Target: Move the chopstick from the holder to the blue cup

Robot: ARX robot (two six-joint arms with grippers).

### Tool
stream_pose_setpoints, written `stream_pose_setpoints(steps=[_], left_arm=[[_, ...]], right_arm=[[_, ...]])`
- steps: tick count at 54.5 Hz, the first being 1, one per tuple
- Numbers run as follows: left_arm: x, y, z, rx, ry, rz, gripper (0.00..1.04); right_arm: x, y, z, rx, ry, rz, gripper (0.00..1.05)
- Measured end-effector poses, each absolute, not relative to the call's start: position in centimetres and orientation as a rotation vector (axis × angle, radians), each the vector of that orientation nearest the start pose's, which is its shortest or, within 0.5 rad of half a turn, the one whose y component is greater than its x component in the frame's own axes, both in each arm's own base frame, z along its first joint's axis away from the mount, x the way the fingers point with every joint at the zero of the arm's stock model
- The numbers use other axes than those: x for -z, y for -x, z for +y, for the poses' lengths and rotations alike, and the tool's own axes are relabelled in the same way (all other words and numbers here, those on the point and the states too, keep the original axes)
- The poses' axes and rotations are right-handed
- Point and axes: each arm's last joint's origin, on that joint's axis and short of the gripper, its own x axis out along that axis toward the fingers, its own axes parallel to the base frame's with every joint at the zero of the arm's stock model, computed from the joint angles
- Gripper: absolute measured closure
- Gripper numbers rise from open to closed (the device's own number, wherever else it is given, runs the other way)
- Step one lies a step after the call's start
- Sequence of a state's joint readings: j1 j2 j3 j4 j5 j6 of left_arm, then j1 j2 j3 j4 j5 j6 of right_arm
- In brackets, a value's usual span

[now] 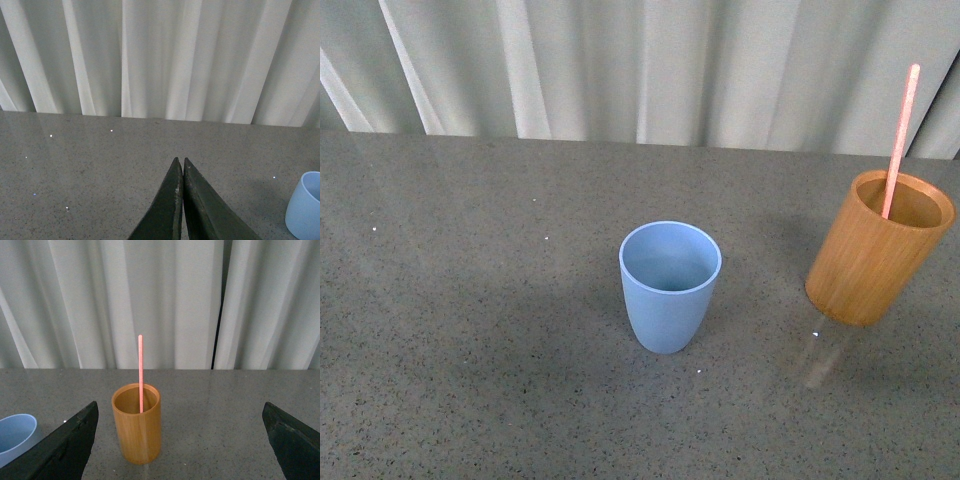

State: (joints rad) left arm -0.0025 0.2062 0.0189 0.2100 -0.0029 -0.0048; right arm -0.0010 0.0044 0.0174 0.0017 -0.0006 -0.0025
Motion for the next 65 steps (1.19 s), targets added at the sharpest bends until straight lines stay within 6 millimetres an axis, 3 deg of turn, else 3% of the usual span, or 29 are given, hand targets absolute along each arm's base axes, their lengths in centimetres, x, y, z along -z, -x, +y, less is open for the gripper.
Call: stream_pose_setpoints(steps=[28,44,52,59,65], left_arm=[[-17.0,-9.7,0.0,0.0,0.005,-0.015,1.01],[-17.0,-9.7,0.0,0.0,0.005,-0.016,0.35],[-17.0,-9.7,0.0,0.0,0.005,-0.017,0.08],[-17.0,-9.7,0.0,0.0,0.004,-0.017,0.07],[-17.0,-9.7,0.0,0.0,0.004,-0.017,0.07]], right_arm=[[-16.9,-9.7,0.0,0.0,0.002,-0.015,0.1],[-16.9,-9.7,0.0,0.003,0.002,-0.012,0.1],[-16.6,-10.6,-0.2,0.098,-0.122,0.347,0.1],[-16.5,-13.1,-0.4,0.044,-0.179,0.373,0.1],[-17.3,-16.4,0.0,-0.062,-0.205,0.331,0.1]])
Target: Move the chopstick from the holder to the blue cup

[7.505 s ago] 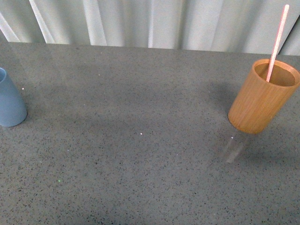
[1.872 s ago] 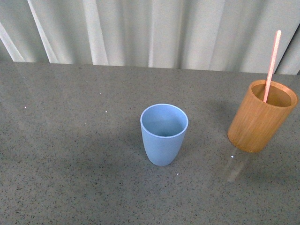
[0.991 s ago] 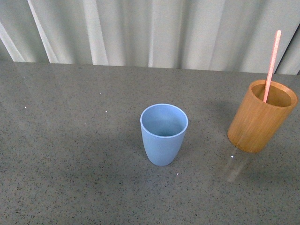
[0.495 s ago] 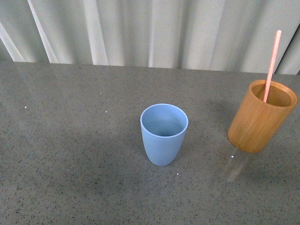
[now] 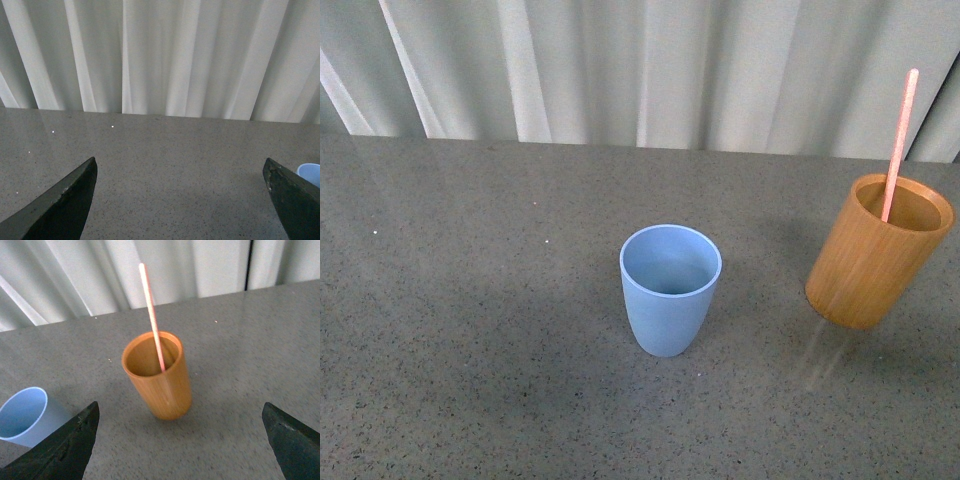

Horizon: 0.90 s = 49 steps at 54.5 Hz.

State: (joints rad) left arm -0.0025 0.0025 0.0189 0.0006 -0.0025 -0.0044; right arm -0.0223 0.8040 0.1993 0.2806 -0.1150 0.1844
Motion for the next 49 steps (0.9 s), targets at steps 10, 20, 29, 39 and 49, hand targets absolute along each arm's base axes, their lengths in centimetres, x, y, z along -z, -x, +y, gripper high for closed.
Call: stream_pose_setpoints(steps=[10,20,29,39,49], left_arm=[[-17.0,-9.7,0.0,0.0,0.004,-0.017,0.07],[-17.0,-9.7,0.0,0.0,0.004,-0.017,0.07],[-17.0,-9.7,0.0,0.0,0.004,-0.017,0.07],[-17.0,-9.7,0.0,0.0,0.004,-0.017,0.07],[-17.0,-9.7,0.0,0.0,0.004,-0.017,0.07]], right_arm=[[-16.9,-20.8,0.8,-0.098,-0.138,0.345,0.1],[-16.0,-24.5,1.1,-0.079,-0.04,0.403,0.1],[-16.6,-27.4,1.0,-0.049,0.042,0.382,0.1],[-16.3,-29.3,0.8,-0.035,0.036,0.376,0.1],[-16.1,-31.6,1.0,-0.045,-0.001,0.352,0.1]])
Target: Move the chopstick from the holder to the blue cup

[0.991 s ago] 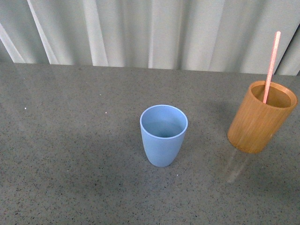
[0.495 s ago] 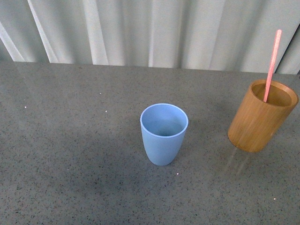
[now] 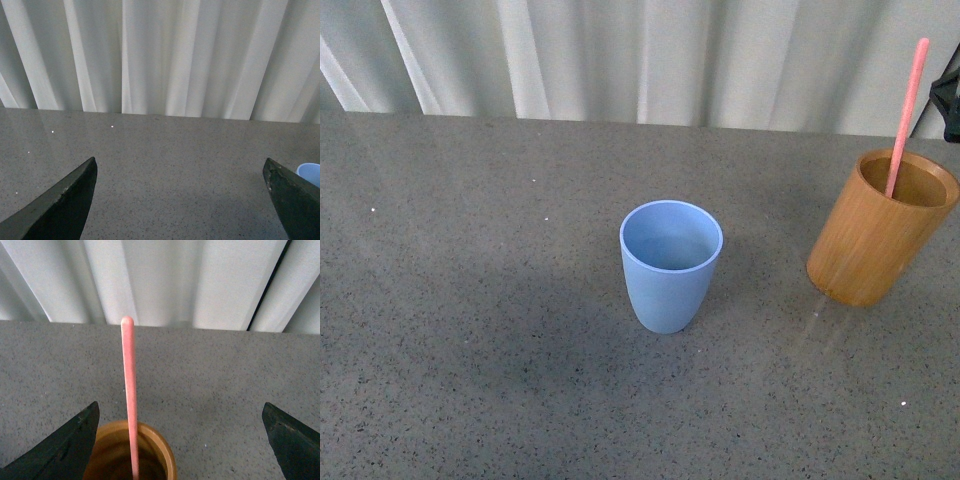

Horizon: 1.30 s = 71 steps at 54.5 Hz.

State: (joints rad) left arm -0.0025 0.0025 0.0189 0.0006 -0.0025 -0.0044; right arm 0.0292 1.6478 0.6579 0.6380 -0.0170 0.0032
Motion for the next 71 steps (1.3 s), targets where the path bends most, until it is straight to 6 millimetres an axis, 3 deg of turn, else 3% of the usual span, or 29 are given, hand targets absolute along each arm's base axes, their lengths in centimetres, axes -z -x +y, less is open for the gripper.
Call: stream_pose_setpoints(steps=[20,40,43,55,66,68,71], left_arm=[[-17.0,-9.7,0.0,0.0,0.004,-0.017,0.07],[-17.0,-9.7,0.0,0.0,0.004,-0.017,0.07],[-17.0,-9.7,0.0,0.0,0.004,-0.017,0.07],[-17.0,-9.7,0.0,0.0,0.004,-0.017,0.07],[-17.0,-9.7,0.0,0.0,0.004,-0.017,0.07],[-17.0,-9.7,0.0,0.0,0.004,-0.017,0.07],[-17.0,-9.7,0.0,0.0,0.004,-0.017,0.07]], right_arm=[[-15.8,-35.1,2.3,-0.05,-0.03,0.349,0.1],[-14.5,-36.9,3.4,-0.064,-0.035,0.372,0.1],[-14.4,-37.1,3.6,-0.068,-0.034,0.37,0.17],[-14.6,-37.4,4.1,-0.082,-0.033,0.356,0.61],[-14.7,-37.3,4.1,-0.083,-0.033,0.343,0.9],[-14.6,-37.1,4.1,-0.084,-0.032,0.343,0.99],[-14.7,-36.7,4.0,-0.092,-0.029,0.339,1.02]])
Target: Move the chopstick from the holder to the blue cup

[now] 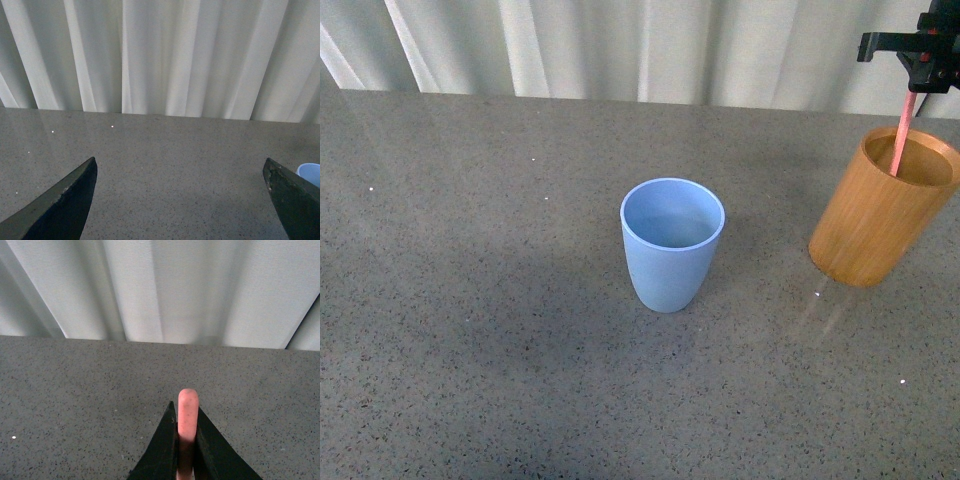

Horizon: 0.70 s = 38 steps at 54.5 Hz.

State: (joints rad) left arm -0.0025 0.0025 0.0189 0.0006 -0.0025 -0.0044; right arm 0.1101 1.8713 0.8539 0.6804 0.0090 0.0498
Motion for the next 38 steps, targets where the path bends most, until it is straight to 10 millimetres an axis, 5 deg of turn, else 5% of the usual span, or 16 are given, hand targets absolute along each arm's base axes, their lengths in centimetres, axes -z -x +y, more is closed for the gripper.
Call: stream_pose_setpoints(steps=[21,38], left_arm=[[-17.0,-9.7,0.0,0.0,0.004,-0.017,0.07],[-17.0,-9.7,0.0,0.0,0.004,-0.017,0.07]], right_arm=[[-16.7,-35.4,4.2,-0.108,0.024,0.286,1.02],[-21.4,-34.1,6.9,-0.149,0.102,0.168,1.02]])
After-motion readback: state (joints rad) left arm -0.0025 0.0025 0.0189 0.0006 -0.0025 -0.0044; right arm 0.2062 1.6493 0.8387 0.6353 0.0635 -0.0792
